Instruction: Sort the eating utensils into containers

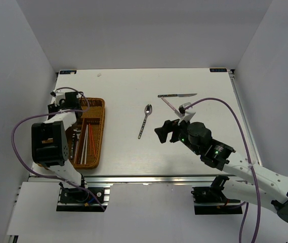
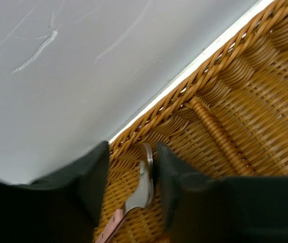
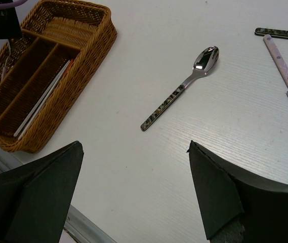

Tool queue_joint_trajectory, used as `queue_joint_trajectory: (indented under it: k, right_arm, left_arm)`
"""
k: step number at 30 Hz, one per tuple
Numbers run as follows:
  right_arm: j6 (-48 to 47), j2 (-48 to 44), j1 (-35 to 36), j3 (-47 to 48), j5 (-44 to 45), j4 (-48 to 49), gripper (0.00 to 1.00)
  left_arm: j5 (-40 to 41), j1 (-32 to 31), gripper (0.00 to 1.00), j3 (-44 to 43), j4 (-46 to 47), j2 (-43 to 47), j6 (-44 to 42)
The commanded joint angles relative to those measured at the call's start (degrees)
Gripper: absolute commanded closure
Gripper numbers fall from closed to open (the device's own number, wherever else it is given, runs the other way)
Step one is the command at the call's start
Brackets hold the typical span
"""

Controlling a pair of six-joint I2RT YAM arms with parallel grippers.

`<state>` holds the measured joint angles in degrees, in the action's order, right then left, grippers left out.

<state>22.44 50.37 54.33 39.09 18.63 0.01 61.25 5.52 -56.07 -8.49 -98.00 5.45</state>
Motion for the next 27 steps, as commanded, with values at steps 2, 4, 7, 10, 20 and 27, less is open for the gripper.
queue_joint_trajectory:
  k: [2,4,7,10,20,27]
  right_arm:
    - [0.1,0.0,-0.3,2.2,0.7,1.2,0.11]
    - [0.2,0.4,-0.2,2.5,0.8,1.1,0.11]
    - [1.6,2.9,-0.2,3.8,2.2,0.1,0.11]
    - [3.0,7.1,-0.3,7.0,5.5,-5.0,0.11]
    - [13.4,27.2,-0.5,22.9,18.5,-17.0,0.11]
    - [21.2,45.6,-1.1,40.4,25.7,-30.8,0.12]
  left_arm:
    - [0.4,0.2,0.41,-0.9,-1.8,6.5,1.8]
    - [0.0,0.0,0.33,-2.0,-4.1,8.4,2.5]
    - [-0.8,-0.3,0.24,-3.7,-8.3,13.6,4.1]
    - [-5.2,-1.5,0.02,-4.5,-9.9,21.8,3.9]
    - [-40.5,-2.3,0.02,-9.2,-26.1,50.1,15.1]
    - [-54.8,-2.3,0.02,-9.0,-33.4,63.3,17.0]
